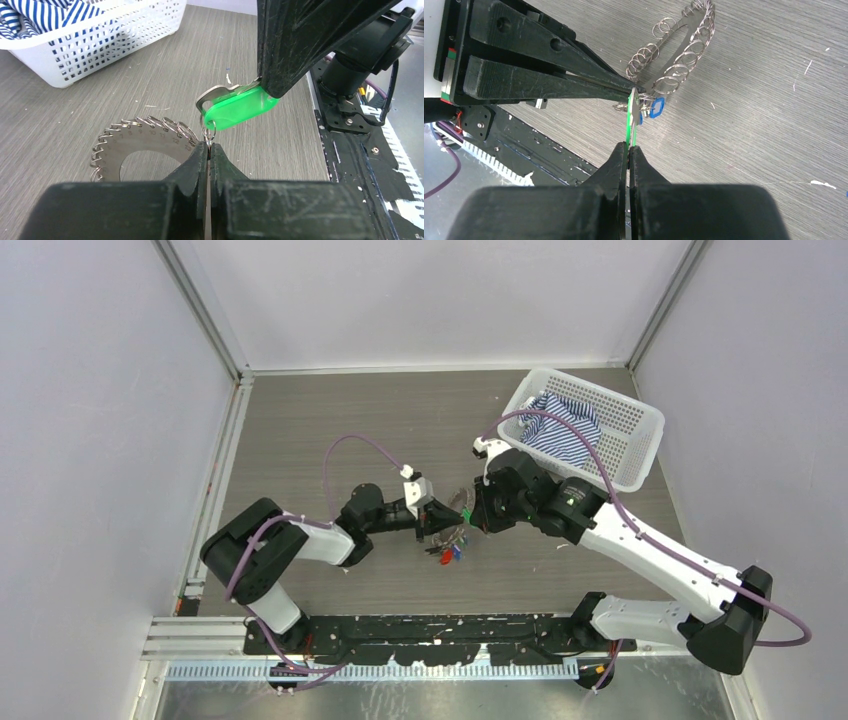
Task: Remove the keys from the keyring
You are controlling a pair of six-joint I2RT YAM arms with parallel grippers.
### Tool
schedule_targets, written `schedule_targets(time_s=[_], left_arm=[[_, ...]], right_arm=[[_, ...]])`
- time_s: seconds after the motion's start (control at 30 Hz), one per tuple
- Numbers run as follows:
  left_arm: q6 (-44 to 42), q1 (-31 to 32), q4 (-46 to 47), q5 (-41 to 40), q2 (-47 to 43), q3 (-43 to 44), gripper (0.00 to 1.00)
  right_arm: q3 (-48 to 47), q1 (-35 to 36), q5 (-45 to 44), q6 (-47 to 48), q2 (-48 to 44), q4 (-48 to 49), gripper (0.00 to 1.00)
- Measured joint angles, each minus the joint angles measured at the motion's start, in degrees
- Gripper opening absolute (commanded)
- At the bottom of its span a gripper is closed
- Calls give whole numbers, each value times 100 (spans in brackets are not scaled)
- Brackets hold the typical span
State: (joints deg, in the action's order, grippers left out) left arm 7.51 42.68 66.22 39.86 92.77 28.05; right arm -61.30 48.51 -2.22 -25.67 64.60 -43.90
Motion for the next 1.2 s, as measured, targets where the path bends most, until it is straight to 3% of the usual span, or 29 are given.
schedule_targets(time_s=[1.2], left_arm=[[734, 4, 686, -684, -367, -507, 0]], right_arm=[[763, 17, -306, -313, -122, 354, 1]])
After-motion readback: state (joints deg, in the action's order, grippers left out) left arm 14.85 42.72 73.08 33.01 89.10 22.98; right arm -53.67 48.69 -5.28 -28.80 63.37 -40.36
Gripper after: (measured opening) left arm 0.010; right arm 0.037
